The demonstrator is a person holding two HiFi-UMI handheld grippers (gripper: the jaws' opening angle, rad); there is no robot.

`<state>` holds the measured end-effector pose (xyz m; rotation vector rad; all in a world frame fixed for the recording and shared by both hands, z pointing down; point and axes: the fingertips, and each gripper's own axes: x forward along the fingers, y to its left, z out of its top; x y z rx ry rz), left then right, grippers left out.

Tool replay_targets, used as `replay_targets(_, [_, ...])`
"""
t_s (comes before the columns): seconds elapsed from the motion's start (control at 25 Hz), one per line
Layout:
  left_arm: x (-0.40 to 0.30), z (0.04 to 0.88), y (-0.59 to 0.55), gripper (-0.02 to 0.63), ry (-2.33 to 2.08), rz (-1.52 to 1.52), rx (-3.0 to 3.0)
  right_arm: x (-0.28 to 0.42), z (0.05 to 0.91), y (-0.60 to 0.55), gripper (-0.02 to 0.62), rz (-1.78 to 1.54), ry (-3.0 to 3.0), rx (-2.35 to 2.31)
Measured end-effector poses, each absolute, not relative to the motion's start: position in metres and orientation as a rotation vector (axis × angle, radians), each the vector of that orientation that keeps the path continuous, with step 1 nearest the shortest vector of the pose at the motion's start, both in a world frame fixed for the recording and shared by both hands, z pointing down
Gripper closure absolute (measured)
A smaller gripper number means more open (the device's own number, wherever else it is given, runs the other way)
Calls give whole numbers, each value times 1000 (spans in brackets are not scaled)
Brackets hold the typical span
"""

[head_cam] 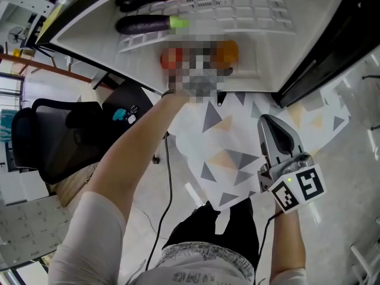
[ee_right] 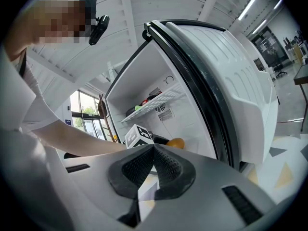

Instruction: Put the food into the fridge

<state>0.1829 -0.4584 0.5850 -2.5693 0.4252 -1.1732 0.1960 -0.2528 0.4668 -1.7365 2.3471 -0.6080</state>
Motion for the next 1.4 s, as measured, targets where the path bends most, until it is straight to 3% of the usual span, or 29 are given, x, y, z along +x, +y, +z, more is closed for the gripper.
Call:
replay_targets(0.84, [169, 511, -397, 275, 378, -984, -2622, 178, 413, -255, 594, -534, 2365, -1763])
replay_targets(1.16, [147, 453, -357, 412, 440, -800, -2631, 169, 388, -245, 594, -501, 2372, -1782])
replay_targets(1.4, [128, 417, -329, 455, 479, -711, -2678, 162, 369, -236, 594, -487, 2375, -1793])
